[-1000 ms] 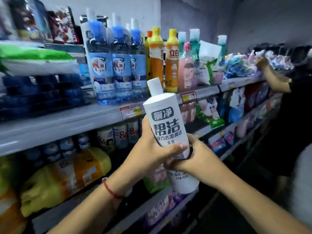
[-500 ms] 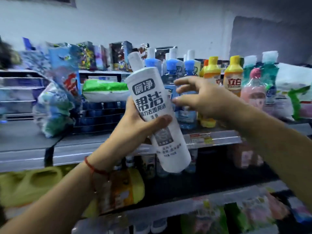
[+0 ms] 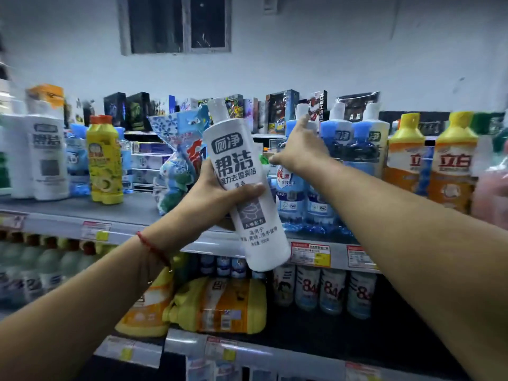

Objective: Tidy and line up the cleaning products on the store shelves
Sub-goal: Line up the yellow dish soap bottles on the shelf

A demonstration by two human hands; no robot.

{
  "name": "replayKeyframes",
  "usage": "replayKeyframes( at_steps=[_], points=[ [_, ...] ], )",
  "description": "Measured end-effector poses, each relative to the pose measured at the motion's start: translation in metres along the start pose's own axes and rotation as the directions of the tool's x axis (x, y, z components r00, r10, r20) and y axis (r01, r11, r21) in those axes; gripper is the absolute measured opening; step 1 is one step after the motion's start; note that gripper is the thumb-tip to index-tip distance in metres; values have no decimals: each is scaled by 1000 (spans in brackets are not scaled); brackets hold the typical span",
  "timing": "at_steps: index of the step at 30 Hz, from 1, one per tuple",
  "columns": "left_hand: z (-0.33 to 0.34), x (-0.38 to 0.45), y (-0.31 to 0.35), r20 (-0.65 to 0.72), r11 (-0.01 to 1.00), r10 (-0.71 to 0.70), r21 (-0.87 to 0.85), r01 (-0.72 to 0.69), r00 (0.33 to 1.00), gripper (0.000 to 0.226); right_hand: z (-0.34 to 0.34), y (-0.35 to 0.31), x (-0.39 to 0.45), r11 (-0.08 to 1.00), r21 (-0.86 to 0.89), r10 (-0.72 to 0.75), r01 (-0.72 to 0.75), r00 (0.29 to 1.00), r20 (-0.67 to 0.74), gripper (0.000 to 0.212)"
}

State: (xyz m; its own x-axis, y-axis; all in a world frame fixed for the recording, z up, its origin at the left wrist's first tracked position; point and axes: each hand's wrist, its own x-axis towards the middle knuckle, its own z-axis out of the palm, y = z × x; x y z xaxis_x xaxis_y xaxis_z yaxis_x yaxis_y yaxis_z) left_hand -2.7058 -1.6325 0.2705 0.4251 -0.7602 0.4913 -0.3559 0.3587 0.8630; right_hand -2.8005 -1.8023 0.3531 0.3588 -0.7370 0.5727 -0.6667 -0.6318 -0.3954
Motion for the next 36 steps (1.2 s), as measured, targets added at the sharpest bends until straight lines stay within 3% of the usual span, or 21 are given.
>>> replayKeyframes(
  at_steps=[6, 9, 13, 17, 23, 30, 36],
  points=[
    [-13, -9, -5, -66, 999, -18, 47, 21, 998, 71, -2, 13, -15, 992, -32, -126, 123, 987, -101, 113],
    [-19, -9, -4, -51, 995, -23, 96, 27, 998, 75, -7, 16, -30, 977, 145, -141, 157, 984, -112, 83],
    [-27, -3, -1, -46, 994, -25, 104, 30, 999, 62, -18, 28, -49, 892, 386, -208, 234, 972, -109, 63],
    [-35, 9, 4, -23, 996, -1, 88, 3, 1000, 64, -42, 38, -66, 749, 601, -210, 279, 960, -185, 55],
    [-26, 40, 18, -15, 997, 51, 57, -51, 999, 60, -97, 43, -86, 655, 658, -182, 372, 922, -341, 61],
    [21, 76, 18, 118, 975, 164, 132, -180, 979, 79, -120, 56, -112, 693, 650, -177, 312, 947, -267, 53],
    [57, 100, -12, 153, 981, 145, 104, -162, 978, 71, -117, 75, -131, 712, 666, -151, 221, 975, -163, 45]
  ],
)
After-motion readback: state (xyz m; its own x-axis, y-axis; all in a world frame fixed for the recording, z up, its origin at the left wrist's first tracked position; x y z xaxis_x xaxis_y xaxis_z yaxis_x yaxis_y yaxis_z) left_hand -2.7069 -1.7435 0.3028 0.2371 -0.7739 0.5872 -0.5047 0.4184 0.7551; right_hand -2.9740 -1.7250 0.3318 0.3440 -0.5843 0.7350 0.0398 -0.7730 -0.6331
